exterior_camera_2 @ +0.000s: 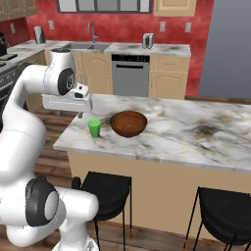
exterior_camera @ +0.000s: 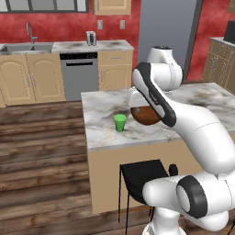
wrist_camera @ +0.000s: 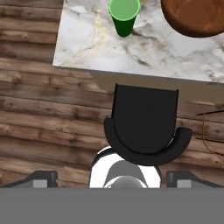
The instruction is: Place the cup inside the bowl on the dining table and move the bowl to any counter.
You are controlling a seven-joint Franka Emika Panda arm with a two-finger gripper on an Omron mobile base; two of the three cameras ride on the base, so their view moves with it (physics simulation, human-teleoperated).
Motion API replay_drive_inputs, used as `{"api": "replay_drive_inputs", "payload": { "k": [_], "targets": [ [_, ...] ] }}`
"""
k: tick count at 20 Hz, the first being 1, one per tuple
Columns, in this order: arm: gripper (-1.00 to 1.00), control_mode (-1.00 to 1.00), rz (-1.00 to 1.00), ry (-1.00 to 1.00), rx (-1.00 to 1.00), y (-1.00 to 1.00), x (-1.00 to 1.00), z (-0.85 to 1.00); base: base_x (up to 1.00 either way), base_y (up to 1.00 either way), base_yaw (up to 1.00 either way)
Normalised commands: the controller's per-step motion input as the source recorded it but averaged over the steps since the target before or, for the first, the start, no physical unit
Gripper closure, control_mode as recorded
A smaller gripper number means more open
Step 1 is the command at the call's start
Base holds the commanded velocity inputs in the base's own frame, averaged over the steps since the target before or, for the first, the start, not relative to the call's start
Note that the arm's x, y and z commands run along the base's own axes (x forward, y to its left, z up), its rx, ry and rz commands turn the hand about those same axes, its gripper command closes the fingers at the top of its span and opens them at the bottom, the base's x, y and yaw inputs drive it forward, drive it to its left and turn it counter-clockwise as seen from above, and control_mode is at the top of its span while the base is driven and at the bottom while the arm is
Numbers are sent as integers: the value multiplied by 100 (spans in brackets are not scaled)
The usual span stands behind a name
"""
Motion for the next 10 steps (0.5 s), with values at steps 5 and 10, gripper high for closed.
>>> {"api": "replay_drive_inputs", "payload": {
  "k": [5, 10],
  "targets": [
    [-100, -100, 3, 0, 0, 13, 0, 0, 0, 0, 0],
    [-100, -100, 3, 0, 0, 7, 0, 0, 0, 0, 0]
  ]
}}
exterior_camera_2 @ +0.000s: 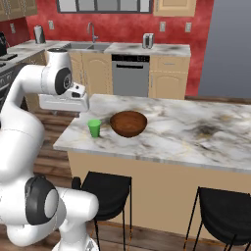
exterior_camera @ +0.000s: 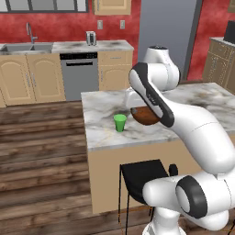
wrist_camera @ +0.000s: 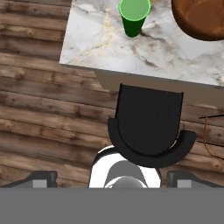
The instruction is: Place the cup inside the bowl on the dining table and move the bowl to any counter.
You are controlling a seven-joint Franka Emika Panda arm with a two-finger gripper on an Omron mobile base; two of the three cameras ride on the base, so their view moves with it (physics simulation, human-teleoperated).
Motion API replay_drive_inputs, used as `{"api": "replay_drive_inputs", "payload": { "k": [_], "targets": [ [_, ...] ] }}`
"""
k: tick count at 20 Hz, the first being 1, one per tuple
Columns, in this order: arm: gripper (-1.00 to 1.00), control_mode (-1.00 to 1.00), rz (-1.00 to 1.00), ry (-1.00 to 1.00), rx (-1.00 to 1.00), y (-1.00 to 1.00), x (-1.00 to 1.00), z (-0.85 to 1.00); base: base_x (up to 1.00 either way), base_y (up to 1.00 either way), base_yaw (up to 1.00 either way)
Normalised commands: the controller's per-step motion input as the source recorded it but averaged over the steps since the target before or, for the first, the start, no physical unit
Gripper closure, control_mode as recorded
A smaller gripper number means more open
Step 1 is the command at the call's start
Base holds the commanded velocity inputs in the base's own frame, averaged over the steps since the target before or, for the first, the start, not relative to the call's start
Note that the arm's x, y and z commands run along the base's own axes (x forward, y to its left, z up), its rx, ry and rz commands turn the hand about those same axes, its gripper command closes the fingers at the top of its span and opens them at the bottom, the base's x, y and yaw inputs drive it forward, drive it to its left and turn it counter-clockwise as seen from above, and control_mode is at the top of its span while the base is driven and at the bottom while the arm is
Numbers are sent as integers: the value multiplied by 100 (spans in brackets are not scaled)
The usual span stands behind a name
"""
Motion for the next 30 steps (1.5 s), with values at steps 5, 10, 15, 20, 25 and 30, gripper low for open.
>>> {"api": "replay_drive_inputs", "payload": {
  "k": [5, 10, 15, 20, 25, 30],
  "targets": [
    [-100, -100, 2, 0, -1, 4, 0, 0, 0, 0, 0],
    [-100, -100, 1, 0, -1, 0, 4, 0, 0, 0, 0],
    [-100, -100, 4, 0, -2, 0, 15, 0, 0, 0, 0],
    [-100, -100, 5, 0, -1, 0, 32, 0, 0, 0, 0],
    [-100, -100, 5, 0, 0, 3, 34, 0, 0, 0, 0],
    [-100, -100, 0, 0, -1, 13, 29, 0, 0, 0, 0]
  ]
}}
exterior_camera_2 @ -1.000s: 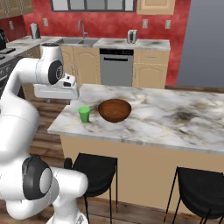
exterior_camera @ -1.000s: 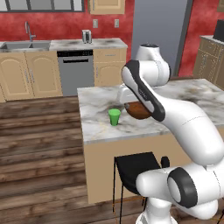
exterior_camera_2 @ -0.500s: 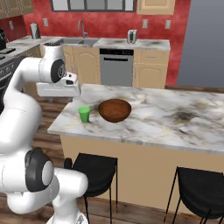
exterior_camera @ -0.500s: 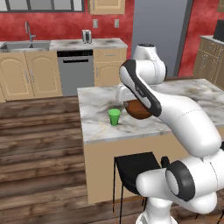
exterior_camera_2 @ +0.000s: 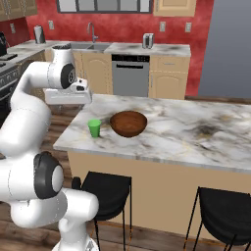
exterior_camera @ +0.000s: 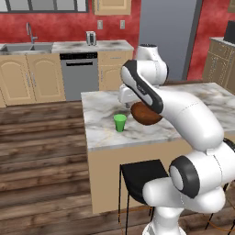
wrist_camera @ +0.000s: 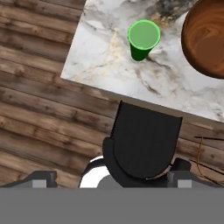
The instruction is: Place the cup inside the bowl on the dining table and move the bowl to any counter.
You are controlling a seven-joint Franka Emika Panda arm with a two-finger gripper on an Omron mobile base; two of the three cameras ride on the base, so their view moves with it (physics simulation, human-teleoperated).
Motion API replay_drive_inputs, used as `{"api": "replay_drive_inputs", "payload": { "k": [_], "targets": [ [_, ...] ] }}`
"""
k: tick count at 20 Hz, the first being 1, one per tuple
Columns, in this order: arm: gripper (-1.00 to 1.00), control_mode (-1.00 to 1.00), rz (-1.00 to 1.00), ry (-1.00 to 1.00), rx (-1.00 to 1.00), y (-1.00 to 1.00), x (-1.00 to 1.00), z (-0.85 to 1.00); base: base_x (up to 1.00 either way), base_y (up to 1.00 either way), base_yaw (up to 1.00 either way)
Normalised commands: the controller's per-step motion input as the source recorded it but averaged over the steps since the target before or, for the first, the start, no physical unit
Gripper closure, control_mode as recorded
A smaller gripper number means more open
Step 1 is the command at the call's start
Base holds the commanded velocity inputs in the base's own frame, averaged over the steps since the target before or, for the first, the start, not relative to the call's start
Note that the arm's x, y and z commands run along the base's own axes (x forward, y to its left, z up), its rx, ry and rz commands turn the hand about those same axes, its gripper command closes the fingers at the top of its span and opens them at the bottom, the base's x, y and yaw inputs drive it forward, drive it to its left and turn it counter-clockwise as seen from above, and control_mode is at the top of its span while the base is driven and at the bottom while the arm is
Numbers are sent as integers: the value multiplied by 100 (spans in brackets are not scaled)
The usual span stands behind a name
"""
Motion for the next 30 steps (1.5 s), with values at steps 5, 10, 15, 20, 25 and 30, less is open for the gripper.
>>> {"api": "replay_drive_inputs", "payload": {
  "k": [5, 10, 15, 20, 25, 30],
  "targets": [
    [-100, -100, 0, 0, -1, 23, 17, 0, 0, 0, 0],
    [-100, -100, 0, 0, -1, 17, 18, 0, 0, 0, 0],
    [-100, -100, 0, 0, -1, 13, 22, 0, 0, 0, 0],
    [-100, -100, 0, 0, -1, 8, 22, 0, 0, 0, 0],
    [-100, -100, 0, 0, 0, 1, 19, 0, 0, 0, 0],
    [-100, -100, 0, 0, 0, 0, 31, 0, 0, 0, 0]
  ]
}}
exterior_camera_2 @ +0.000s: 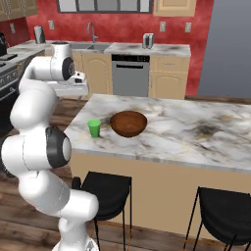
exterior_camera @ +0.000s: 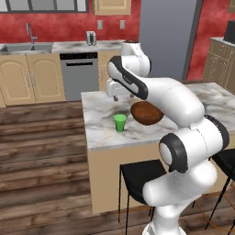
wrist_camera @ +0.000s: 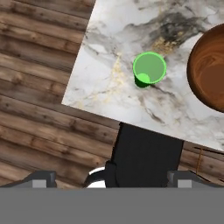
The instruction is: Place the cup inside the bowl on the dining table and move the bowl to any counter.
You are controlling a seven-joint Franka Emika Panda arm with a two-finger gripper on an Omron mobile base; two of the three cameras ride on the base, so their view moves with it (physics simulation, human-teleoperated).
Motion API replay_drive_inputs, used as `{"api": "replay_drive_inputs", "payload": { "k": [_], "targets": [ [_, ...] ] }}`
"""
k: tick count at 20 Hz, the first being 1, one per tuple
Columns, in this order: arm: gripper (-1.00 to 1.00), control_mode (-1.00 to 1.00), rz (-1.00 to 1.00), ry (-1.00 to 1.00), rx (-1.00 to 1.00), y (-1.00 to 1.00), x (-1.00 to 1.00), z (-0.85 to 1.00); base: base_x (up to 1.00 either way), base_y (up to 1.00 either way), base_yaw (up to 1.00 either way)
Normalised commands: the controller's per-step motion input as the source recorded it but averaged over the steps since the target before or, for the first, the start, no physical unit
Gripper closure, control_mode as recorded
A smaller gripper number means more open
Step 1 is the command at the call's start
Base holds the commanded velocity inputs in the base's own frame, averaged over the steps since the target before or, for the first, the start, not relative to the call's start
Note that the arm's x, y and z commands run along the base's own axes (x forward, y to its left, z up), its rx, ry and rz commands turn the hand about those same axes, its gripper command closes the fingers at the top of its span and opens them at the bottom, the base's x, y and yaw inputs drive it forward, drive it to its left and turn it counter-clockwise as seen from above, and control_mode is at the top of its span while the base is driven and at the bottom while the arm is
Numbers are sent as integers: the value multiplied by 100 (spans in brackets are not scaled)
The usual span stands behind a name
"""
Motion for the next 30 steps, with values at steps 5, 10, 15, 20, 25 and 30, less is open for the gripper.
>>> {"api": "replay_drive_inputs", "payload": {
  "k": [5, 10, 15, 20, 25, 30],
  "targets": [
    [-100, -100, 0, 0, 0, 0, 34, 0, 0, 0, 0],
    [-100, -100, 0, -3, 0, 0, 32, 0, 0, 0, 0],
    [-100, -100, 0, -6, 0, 0, 31, 0, 0, 0, 0],
    [-100, -100, 0, -3, 0, 0, 21, 0, 0, 0, 0],
    [-100, -100, 0, 0, 0, 0, 16, -1, 0, 0, 0],
    [-100, -100, 0, 0, 0, 0, 13, -14, 0, 0, 0]
  ]
}}
